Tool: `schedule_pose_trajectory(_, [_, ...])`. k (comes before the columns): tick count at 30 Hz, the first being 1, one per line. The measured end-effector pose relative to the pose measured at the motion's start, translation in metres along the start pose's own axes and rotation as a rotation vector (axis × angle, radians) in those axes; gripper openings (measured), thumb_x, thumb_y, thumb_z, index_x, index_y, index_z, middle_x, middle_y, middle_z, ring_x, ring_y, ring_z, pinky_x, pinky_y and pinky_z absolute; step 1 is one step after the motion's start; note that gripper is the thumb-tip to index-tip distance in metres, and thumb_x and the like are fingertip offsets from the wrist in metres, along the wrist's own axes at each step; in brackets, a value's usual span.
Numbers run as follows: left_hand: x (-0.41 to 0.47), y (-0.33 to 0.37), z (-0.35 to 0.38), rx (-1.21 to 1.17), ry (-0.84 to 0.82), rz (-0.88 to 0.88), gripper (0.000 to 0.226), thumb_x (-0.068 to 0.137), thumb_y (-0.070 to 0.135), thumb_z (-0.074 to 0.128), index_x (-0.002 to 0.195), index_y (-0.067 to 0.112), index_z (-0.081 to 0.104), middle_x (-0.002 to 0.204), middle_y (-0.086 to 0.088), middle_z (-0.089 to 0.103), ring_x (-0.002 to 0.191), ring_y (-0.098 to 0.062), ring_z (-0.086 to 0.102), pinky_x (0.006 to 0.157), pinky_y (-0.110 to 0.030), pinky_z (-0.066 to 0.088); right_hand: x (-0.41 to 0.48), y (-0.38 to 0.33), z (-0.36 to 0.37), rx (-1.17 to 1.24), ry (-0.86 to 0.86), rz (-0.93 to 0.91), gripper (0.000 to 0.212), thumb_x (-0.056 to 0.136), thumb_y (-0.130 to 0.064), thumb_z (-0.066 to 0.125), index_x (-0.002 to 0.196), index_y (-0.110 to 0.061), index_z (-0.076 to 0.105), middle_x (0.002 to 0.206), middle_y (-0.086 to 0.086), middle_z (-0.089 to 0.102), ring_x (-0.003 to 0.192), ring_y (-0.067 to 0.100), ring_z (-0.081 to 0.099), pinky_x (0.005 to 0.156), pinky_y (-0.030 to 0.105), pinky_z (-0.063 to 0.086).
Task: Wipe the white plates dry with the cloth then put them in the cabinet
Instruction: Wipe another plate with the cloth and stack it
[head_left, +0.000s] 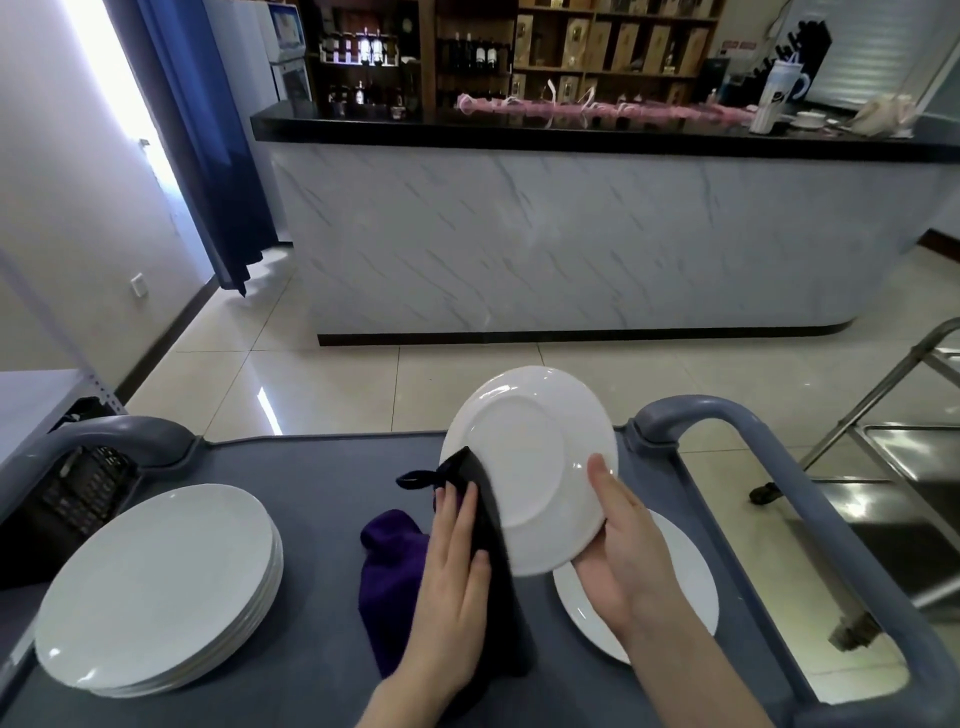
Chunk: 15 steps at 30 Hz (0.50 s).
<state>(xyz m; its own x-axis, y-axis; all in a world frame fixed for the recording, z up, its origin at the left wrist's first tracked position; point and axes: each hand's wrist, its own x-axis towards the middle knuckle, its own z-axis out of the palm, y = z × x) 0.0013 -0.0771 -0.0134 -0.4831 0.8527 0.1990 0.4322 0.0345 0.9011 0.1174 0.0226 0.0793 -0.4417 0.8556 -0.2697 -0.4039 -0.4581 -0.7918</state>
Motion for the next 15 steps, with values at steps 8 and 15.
schedule_pose_trajectory(8, [0.014,0.038,0.008,0.281,-0.104,0.283,0.054,0.099,0.028,0.024,0.152,0.041,0.015,0.161,0.020,0.012,0.151,-0.004,0.003,0.122,-0.032,-0.003,0.000,0.016,0.009,0.094,-0.046,0.121,0.046,0.088,-0.038,0.058,0.119,-0.007,0.070,0.121,0.013,0.070,0.113,0.023,0.068,0.083,0.030,0.058])
schedule_pose_trajectory(15, [0.057,0.034,-0.004,0.179,-0.131,0.150,0.055,0.099,0.028,0.023,0.146,0.053,0.009,0.157,0.029,-0.001,0.147,0.006,-0.006,0.124,-0.039,-0.002,-0.005,0.024,0.004,-0.045,-0.085,0.068,0.041,0.089,-0.033,0.058,0.119,-0.007,0.070,0.119,0.018,0.070,0.115,0.030,0.066,0.083,0.031,0.058])
